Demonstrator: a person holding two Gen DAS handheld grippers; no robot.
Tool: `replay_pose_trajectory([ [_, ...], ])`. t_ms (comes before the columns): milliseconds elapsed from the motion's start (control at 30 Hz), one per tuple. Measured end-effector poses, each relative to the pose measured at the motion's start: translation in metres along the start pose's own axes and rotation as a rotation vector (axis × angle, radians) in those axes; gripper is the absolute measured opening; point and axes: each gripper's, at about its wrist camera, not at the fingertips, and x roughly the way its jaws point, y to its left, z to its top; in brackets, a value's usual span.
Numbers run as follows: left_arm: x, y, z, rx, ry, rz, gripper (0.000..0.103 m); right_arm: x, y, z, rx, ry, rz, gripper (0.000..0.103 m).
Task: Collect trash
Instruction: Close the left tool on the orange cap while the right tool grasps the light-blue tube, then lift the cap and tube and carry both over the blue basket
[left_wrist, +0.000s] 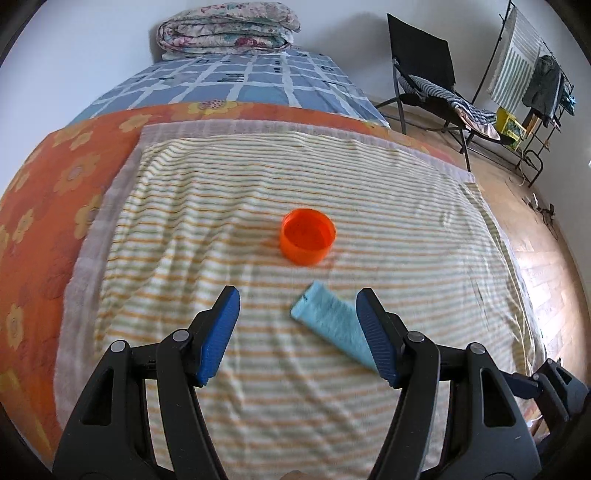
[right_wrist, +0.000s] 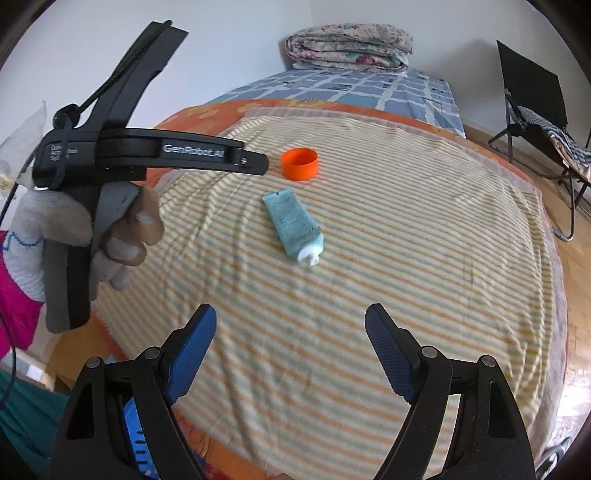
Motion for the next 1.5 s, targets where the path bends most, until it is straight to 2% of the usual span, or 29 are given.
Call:
replay_pose_trajectory([
  [467,0.053,-0.001,0.023,-0.028,0.017,-0.016,0.068,0.044,-0.007,0.024,-0.069,-0.003,0.017,0.073],
  [767,0.069,0.002,0.029,-0.038,0.036,-0.028,0.057,0.063,-0.008,0.036,-0.116,0.027,0.022,0.072],
  [867,0.070,0.001,0.031,-0.032,0.035,-0.041,0.049,0.070,-0.006,0.039,-0.128,0.036,0.019,0.072],
  [1167,0.065,0.021,0.035,-0.081,0.026,-0.043,0.049,0.085,0.002,0.046,-0.160,0.067,0.014,0.072],
  [1367,0.055,0.047,0.035,-0.123,0.015,-0.026,0.048,0.094,0.000,0.054,-0.131,0.079,-0.011,0.057],
  [1433,0.051,0.052,0.034,-0.130,0.013,-0.016,0.048,0.093,0.000,0.055,-0.117,0.081,-0.017,0.039],
  [1500,0.045,0.056,0.033,-0.134,0.008,-0.008,0.048,0.091,-0.001,0.055,-0.102,0.086,-0.015,0.033],
])
